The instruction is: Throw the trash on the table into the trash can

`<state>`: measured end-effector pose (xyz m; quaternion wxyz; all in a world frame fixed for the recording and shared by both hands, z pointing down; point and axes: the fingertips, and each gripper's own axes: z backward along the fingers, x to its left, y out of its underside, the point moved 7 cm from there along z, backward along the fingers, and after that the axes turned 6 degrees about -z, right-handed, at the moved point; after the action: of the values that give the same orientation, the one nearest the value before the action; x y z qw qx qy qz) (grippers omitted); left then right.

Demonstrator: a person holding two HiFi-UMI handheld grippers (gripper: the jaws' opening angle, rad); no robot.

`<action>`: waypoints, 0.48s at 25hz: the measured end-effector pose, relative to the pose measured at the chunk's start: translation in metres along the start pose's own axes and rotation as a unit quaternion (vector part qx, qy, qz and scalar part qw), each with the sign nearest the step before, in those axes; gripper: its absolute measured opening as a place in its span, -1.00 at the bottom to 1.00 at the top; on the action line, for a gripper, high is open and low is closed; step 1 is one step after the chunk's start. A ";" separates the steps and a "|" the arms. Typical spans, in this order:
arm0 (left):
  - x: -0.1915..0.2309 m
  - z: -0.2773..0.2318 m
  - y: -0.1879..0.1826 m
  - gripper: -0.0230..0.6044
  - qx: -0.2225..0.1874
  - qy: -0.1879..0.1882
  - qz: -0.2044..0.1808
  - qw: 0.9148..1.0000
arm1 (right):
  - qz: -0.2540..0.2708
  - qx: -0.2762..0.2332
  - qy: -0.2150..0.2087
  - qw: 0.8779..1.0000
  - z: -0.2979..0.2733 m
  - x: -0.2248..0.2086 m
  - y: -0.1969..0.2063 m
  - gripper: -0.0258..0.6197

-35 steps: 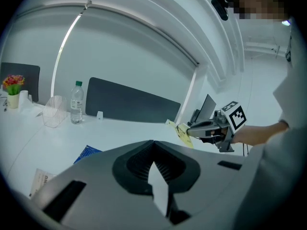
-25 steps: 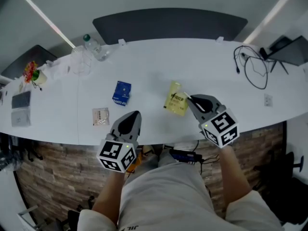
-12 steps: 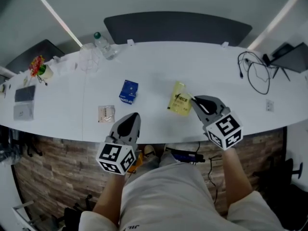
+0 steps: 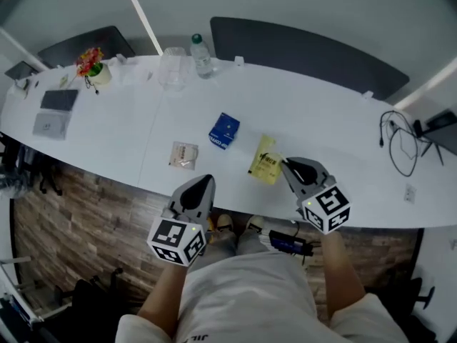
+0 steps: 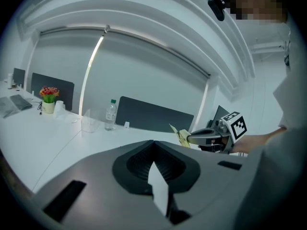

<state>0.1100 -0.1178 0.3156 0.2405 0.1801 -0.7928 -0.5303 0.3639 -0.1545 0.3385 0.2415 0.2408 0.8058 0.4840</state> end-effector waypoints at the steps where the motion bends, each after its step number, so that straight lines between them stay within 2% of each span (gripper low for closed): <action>1: 0.002 0.006 0.002 -0.92 0.000 -0.008 0.002 1.000 | 0.001 0.004 -0.008 1.000 -0.003 0.005 0.001 -0.80; 6: 0.013 0.037 0.011 -0.92 -0.005 -0.055 0.014 0.998 | 0.008 0.025 -0.054 0.998 -0.024 0.030 0.009 -0.80; 12: 0.023 0.077 0.037 -0.92 -0.018 -0.129 0.041 0.991 | 0.037 0.051 -0.114 0.991 -0.054 0.057 0.016 -0.79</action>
<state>0.0459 -0.0585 0.3293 0.1611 0.0731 -0.8140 -0.5533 0.2887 -0.1487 0.3662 0.3008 0.3363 0.7871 0.4206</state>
